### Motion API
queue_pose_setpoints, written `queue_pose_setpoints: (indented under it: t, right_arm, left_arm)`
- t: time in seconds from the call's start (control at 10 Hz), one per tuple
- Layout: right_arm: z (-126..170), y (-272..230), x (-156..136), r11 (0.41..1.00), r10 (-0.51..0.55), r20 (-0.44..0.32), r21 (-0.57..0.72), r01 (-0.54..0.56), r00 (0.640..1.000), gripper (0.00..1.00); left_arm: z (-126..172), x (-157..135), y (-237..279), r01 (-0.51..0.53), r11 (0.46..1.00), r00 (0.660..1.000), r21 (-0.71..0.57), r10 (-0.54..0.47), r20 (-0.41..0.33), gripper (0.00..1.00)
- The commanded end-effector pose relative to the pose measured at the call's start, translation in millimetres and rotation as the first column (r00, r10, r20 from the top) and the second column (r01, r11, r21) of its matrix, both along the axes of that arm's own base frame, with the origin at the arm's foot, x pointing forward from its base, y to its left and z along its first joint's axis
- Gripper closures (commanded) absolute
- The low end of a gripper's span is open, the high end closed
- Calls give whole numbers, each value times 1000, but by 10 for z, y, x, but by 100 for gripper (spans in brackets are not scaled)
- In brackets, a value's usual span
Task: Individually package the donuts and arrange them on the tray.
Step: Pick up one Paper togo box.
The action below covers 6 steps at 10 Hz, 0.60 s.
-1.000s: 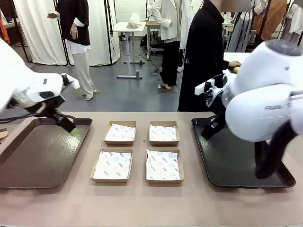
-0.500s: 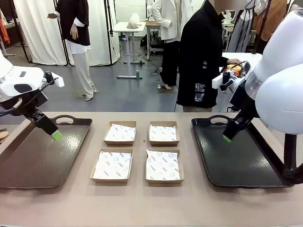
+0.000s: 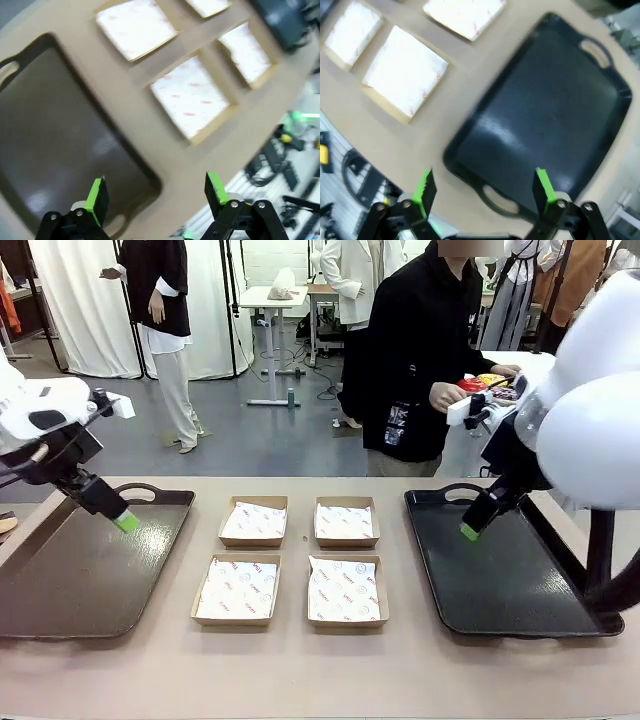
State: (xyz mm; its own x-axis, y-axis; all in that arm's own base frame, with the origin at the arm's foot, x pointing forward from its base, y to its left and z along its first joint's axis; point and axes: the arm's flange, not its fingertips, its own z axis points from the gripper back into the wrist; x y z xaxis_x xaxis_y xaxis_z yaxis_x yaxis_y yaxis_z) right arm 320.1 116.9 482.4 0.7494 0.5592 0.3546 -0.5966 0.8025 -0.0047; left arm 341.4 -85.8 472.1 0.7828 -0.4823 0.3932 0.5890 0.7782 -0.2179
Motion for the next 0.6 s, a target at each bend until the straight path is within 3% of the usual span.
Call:
queue_pose_setpoints:
  t: [0.0, 0.2, 0.5]
  right_arm:
    - [-46, -428, -73, 913, -7, -106, 404, 50, 994, 0]
    - [-81, -830, -55, 764, -21, -182, 631, 133, 983, 0]
    - [-176, -1385, -49, 639, -82, -274, 723, 261, 958, 0]
  left_arm:
    - [97, 47, 248, -76, 900, 989, -429, 13, -147, 0]
    - [157, 44, 534, -149, 733, 967, -664, -34, -254, 0]
    - [59, 60, 1053, -366, 593, 911, -718, 70, -406, 0]
